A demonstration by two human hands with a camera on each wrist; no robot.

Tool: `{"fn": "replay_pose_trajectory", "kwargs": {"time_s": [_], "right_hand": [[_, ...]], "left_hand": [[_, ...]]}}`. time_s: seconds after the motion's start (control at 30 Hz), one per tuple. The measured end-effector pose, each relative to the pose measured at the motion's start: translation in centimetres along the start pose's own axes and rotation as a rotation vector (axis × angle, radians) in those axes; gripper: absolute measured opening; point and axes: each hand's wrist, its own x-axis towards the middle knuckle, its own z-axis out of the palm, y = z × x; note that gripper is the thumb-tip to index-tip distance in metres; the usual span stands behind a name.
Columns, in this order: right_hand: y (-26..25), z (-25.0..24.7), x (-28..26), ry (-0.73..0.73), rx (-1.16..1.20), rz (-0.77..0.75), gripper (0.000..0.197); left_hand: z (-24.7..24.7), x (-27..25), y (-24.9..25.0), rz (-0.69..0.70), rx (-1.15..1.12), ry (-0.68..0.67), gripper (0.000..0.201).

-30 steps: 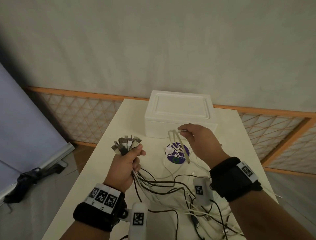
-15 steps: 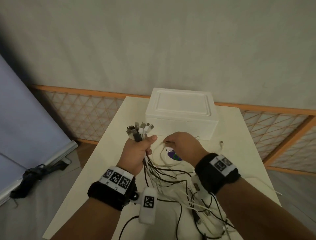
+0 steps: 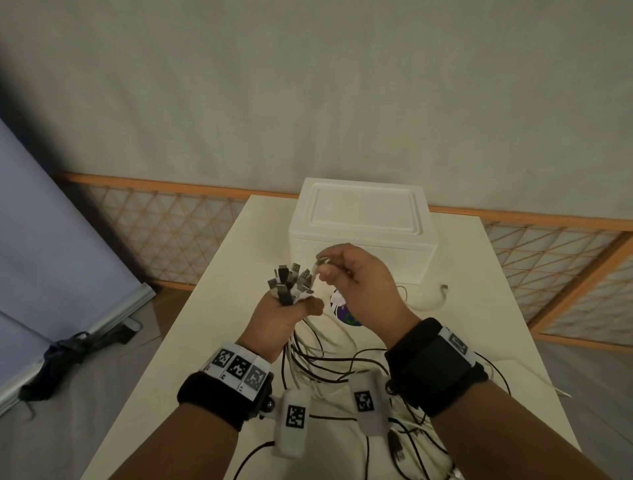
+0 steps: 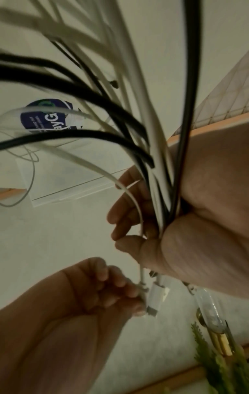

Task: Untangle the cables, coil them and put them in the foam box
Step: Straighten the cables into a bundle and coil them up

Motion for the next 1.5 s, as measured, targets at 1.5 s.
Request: {"fn": "replay_pose_trajectory", "kwargs": {"time_s": [1.5], "right_hand": [[1.1, 0.6, -6.0, -0.445, -0.346, -0.027, 0.026]], "left_hand": [[-3.2, -1.8, 1.3, 0.046, -0.454, 0.036, 0.026]]}}
